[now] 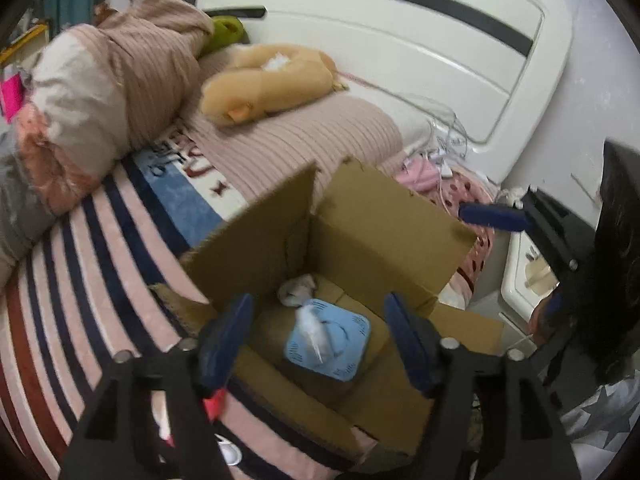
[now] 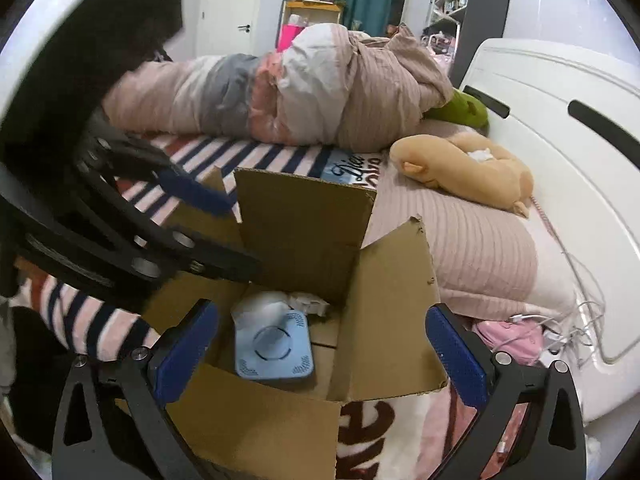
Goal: Organize rigid objects
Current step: 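Grasp the white lens case with the right gripper while the left gripper grasps the gold tube, then lower the lens case into the box with the right gripper while the left gripper drops the gold tube in, then grasp the pink spray bottle with the right gripper, then carry the pink spray bottle into the box with the right gripper and release, then grasp the white power bank with the right gripper while the left gripper grasps the white earbuds case, then lower the power bank into the box with the right gripper while the left gripper drops the earbuds case in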
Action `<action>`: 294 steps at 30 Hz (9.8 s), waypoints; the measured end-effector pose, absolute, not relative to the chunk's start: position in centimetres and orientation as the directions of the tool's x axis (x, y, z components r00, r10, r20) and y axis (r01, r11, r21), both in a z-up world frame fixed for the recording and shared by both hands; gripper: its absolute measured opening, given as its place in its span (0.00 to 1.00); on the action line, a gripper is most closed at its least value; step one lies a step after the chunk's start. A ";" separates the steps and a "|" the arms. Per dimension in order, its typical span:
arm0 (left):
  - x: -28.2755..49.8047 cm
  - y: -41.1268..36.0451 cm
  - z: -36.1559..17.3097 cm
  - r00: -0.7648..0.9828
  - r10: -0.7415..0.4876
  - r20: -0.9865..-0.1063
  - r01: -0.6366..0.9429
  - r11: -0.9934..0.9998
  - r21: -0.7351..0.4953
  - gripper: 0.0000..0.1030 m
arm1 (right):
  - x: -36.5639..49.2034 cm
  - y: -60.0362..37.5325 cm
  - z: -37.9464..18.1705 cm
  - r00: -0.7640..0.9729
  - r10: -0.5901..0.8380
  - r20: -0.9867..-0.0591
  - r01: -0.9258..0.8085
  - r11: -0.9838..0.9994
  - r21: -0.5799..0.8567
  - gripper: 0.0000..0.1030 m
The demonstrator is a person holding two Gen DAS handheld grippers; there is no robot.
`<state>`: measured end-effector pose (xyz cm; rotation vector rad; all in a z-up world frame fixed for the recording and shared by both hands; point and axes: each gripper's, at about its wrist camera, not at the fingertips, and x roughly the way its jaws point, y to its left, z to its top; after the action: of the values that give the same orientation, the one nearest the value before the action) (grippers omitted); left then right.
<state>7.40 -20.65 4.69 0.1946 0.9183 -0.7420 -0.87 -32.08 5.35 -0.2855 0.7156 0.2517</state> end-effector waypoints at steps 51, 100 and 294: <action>13.7 -4.1 -12.7 0.421 -0.396 -0.816 0.512 0.847 -0.147 0.66 | -6.3 -15.9 0.9 0.587 0.391 -0.709 -0.618 0.782 -0.081 0.27; 9.0 -22.0 1.8 0.354 -0.477 -0.804 0.689 0.714 -0.120 0.19 | 1.6 -32.5 -0.1 0.628 0.086 -0.773 -0.310 0.939 -0.148 0.30; 5.2 -0.2 -12.3 0.423 -0.304 -0.853 0.371 0.917 -0.143 0.48 | -2.7 -22.0 6.7 0.820 0.306 -0.484 -0.394 0.915 -0.090 0.30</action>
<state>5.23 -0.20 -12.29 0.0710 1.0519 -0.4232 -2.69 -21.97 6.70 -0.1894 0.4816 0.3747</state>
